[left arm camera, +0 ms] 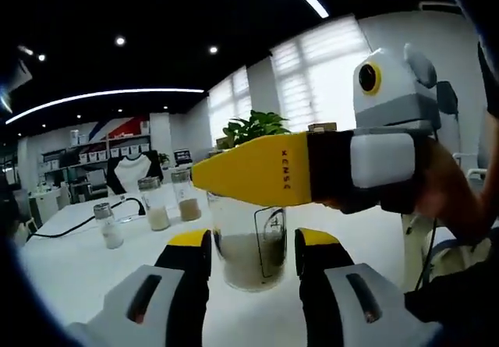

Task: Rotate the seasoning bottle until the label or dispensing opening points toward the visible target arrow and the bottle remains upright within the marked orientation range

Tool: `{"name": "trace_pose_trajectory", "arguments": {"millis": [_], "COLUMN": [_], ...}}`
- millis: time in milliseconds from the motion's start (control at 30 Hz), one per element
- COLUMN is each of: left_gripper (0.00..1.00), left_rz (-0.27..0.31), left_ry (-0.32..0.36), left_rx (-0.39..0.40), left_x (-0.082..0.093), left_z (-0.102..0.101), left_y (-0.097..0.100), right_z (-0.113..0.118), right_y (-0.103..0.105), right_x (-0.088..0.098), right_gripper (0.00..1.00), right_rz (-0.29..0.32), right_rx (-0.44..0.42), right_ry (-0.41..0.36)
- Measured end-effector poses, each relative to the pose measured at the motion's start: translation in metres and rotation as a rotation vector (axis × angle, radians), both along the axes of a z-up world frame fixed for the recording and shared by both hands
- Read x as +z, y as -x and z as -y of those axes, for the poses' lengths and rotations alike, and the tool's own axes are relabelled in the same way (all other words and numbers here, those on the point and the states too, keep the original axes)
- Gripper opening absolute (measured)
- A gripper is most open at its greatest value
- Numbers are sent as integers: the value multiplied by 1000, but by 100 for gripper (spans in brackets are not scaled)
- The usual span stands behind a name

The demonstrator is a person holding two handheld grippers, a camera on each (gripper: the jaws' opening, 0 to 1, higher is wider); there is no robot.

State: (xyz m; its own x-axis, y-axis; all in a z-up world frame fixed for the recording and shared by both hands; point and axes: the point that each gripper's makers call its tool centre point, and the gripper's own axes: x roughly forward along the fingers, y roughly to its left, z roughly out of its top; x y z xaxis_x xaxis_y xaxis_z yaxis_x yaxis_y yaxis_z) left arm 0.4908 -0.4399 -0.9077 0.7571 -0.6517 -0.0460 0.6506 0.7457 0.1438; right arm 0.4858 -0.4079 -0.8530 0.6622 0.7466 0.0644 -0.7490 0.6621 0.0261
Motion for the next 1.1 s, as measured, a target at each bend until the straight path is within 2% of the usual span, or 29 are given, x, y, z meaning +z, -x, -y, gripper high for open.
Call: {"name": "trace_pose_trajectory", "arguments": {"millis": [233,333,500,567,600,633,733,833,1100], "left_gripper": [46,48,48,48,47,47,47,47,47], "left_rz": [35,48,67,67,65,70,88,85,78], "left_ry": [-7,-28,-48,-30,15,28,16,40,50], "left_rx": [85,67,104,123,154,166,195,202,216], "left_x": [7,7,7,9,12,14,17,19,18], "left_z": [-7,-3,-3,-5,-8,-10,-15,-17,-18], "left_y": [-5,-6,-7,-8,-11,-12,-15,-16,-16], "right_z": [-2,-2,-3,-5,-6,-8,-10,-11,-13], "right_y": [-1,-1,-2,-2,-2,-2,-3,-4,-4], "right_x": [0,-1,0,1,1,1,-1,-4,-5], "right_gripper": [30,30,30,30,30,30,30,30,30], "right_rz": [5,0,5,9,11,14,10,5,2], "right_rx": [-15,-19,-28,-31,-31,-31,-29,-34,-38], "right_ry": [6,4,5,6,6,10,15,21,16]}}
